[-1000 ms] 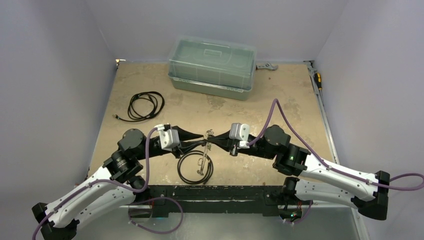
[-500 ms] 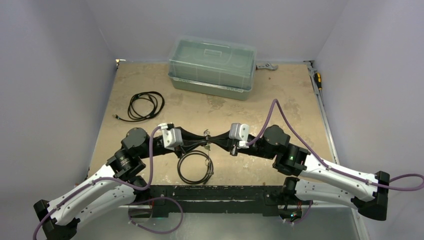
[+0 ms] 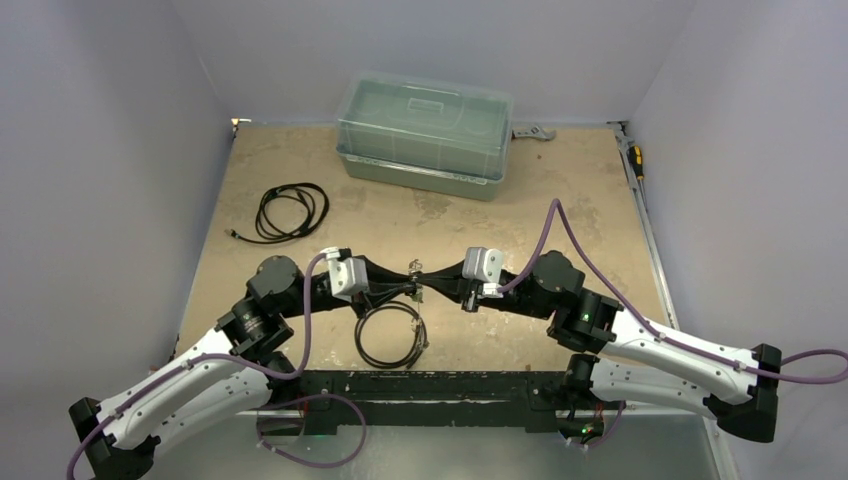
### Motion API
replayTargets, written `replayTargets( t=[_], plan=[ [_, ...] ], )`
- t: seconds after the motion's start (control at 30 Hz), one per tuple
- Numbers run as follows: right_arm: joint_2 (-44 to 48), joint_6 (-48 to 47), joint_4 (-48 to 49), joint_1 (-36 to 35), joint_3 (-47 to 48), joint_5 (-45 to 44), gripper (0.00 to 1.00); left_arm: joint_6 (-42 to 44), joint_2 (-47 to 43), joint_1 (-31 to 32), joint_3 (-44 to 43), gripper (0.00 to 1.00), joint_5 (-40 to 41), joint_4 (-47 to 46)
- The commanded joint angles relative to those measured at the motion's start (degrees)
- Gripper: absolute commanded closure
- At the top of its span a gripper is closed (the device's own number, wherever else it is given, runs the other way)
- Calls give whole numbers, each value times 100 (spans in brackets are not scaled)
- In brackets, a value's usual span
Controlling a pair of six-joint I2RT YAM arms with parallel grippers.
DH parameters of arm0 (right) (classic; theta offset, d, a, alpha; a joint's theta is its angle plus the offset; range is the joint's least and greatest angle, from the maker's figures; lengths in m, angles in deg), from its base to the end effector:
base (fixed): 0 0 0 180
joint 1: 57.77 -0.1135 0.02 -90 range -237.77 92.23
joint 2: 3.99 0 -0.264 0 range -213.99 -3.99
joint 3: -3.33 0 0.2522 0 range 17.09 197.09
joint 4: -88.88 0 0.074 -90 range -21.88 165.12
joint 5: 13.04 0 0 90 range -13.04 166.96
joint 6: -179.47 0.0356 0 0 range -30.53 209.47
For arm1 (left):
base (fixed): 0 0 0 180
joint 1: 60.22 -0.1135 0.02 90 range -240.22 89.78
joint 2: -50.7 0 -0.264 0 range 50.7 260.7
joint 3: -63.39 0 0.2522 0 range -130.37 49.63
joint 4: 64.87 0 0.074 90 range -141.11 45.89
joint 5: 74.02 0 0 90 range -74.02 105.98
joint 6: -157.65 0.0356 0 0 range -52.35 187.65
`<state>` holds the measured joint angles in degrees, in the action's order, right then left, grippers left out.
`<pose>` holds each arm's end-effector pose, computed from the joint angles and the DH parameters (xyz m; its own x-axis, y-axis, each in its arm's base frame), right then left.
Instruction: Put the keys on the keyring
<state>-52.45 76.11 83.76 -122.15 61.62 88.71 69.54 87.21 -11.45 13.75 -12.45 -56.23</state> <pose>0.0808 0.1852 0.3631 0.2588 0.0165 -0.9658 -0.9361 0.2509 -0.2466 0.0917 -0.1303 0.3361 0.0837 -0.0515 -0.9952 0.9720 0.2245 0.0701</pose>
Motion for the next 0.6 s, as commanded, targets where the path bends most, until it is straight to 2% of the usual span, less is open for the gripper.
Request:
replayTargets(
  t=[0.0,0.07,0.13,0.3,0.4,0.47,0.57],
  plan=[
    [112,-52,500,-5,3,164,100,-138,78,15,42,91,-141,-254],
    [101,-60,477,-4,11,199,100,-145,93,10,43,95,-170,-284],
    [88,-69,464,-4,19,221,100,-145,89,13,26,95,-159,-295],
    [48,-87,413,-9,52,249,100,-143,-13,14,48,83,-98,-314],
    [40,-87,411,-5,54,258,100,-143,-71,13,80,80,-84,-370],
    [39,-94,410,-9,48,262,100,-144,-76,16,89,80,-101,-389],
    [30,-96,402,-9,62,267,100,-144,-38,17,85,87,-136,-409]
  ],
)
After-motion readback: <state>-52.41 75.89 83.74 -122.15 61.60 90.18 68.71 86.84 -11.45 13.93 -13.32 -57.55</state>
